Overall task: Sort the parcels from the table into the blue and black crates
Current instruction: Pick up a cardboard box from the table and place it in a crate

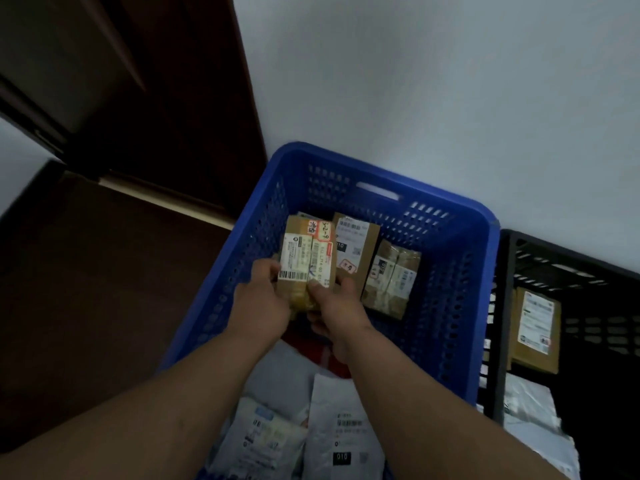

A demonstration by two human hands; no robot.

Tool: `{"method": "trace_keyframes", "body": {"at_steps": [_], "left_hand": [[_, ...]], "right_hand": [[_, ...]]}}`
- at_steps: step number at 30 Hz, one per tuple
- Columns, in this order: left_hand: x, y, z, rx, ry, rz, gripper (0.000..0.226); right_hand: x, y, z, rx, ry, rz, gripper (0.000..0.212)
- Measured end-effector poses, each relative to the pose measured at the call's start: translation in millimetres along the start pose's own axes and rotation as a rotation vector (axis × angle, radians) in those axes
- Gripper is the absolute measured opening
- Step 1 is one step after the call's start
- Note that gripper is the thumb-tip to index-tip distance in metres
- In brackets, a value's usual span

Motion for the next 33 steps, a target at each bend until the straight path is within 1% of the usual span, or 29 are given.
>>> {"method": "trace_keyframes", "body": {"at_steps": [2, 5, 8, 10, 11, 13, 15, 17, 21, 23, 25, 28, 30, 33], "left_hand": [[-8, 20, 3, -0.020, 0.083, 0.048, 0.038], [-16, 50, 11, -0.031, 0.141, 0.093, 0.049], [-24, 73, 19, -0.033, 0.202, 0.184, 0.049], [-23, 88, 29, 0.032, 0.277, 0.232, 0.048], [-19, 95, 35, 0.084, 0.315, 0.224, 0.050], [-6, 105, 46, 0.173, 0.400, 0.163, 0.057], [6, 110, 53, 0.202, 0.412, 0.118, 0.066], [12, 113, 56, 0.173, 0.363, 0.122, 0.068], [11, 110, 55, 0.011, 0.354, 0.225, 0.057], [8, 104, 58, -0.005, 0.366, 0.273, 0.052], [8, 102, 63, 0.025, 0.353, 0.293, 0.051], [11, 108, 77, 0.160, 0.371, 0.259, 0.062], [10, 113, 84, 0.242, 0.395, 0.236, 0.068], [10, 115, 86, 0.273, 0.391, 0.226, 0.069]], "right_hand": [[11, 21, 4, 0.006, 0.024, -0.030, 0.038], [25, 52, 11, 0.029, 0.069, -0.038, 0.037], [32, 79, 16, 0.046, 0.101, -0.038, 0.042], [32, 97, 21, 0.068, 0.140, -0.016, 0.051], [30, 106, 22, 0.073, 0.134, -0.008, 0.056], [27, 120, 20, 0.065, 0.066, -0.003, 0.062], [23, 131, 18, 0.046, -0.038, -0.014, 0.063], [21, 137, 18, 0.057, -0.063, -0.015, 0.059], [23, 146, 32, 0.120, 0.036, -0.002, 0.059], [24, 150, 35, 0.145, 0.063, -0.001, 0.059], [25, 153, 34, 0.140, 0.023, -0.004, 0.055], [29, 162, 23, 0.046, -0.172, -0.115, 0.050], [29, 163, 18, 0.012, -0.161, -0.179, 0.048], [22, 157, 16, 0.033, -0.083, -0.176, 0.056]]}}
Point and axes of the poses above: each hand's wrist, its own y-axis towards the middle knuckle, its own z-axis out of the palm, x = y × z, the point moved 4 cm from there along y, towards the middle knuckle, and after that the axes turned 9 degrees about y, right-handed, at the moved point
